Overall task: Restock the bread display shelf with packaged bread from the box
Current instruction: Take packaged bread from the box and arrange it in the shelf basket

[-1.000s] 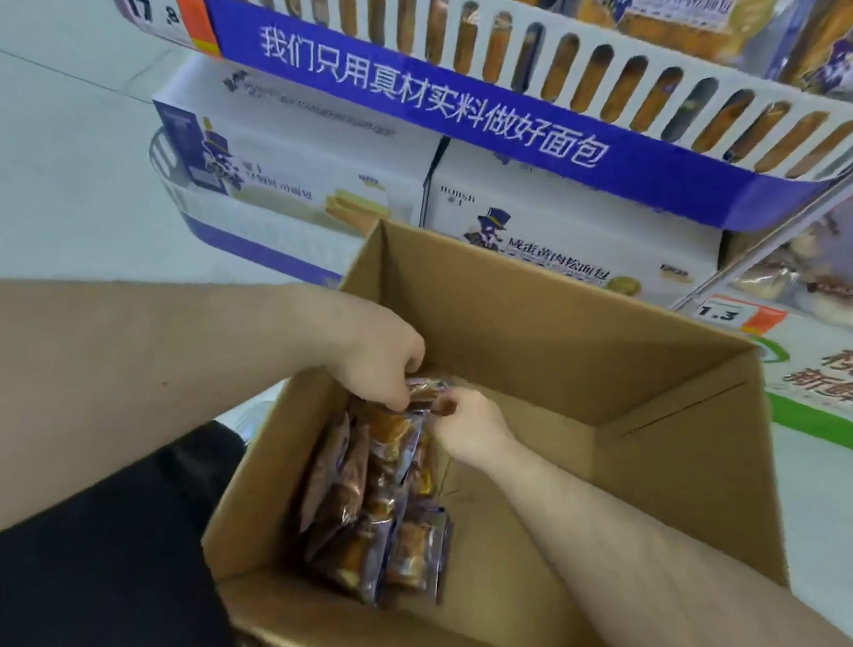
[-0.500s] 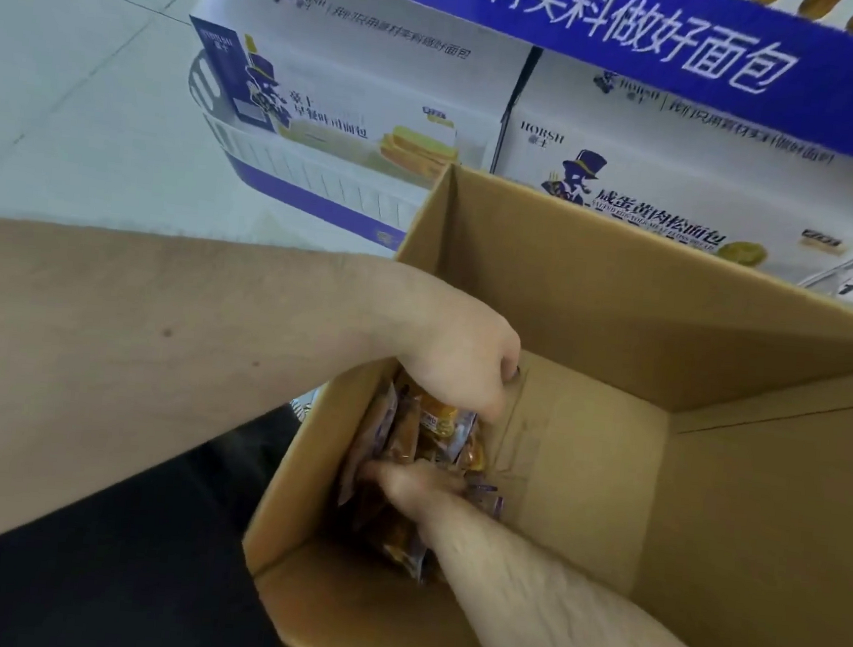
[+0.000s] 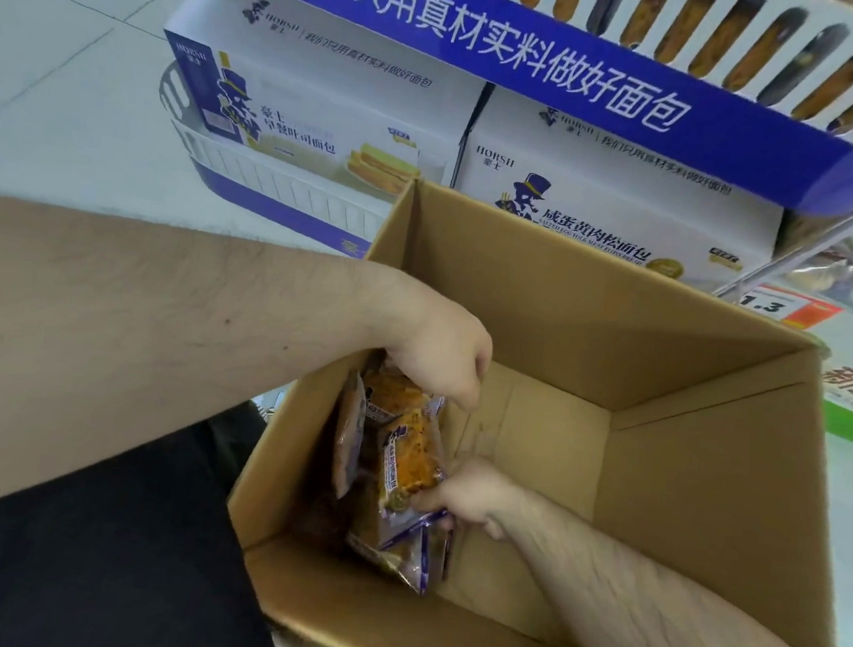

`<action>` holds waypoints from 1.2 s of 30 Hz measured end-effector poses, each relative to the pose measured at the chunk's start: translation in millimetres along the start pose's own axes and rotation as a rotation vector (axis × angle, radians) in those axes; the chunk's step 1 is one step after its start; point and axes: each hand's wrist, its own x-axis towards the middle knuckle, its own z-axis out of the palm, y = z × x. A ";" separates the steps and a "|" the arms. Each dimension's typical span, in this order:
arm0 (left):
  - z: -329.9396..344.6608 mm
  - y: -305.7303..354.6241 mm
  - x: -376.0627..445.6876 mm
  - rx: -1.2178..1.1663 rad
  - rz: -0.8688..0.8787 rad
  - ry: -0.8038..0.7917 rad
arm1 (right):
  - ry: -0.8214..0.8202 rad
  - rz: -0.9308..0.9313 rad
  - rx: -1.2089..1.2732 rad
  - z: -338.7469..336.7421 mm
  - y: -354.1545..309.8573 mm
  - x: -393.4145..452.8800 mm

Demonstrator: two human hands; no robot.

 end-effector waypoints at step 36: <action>-16.0 18.1 -3.8 -1.541 0.215 0.346 | 0.071 -0.890 0.478 -152.0 -46.9 -218.1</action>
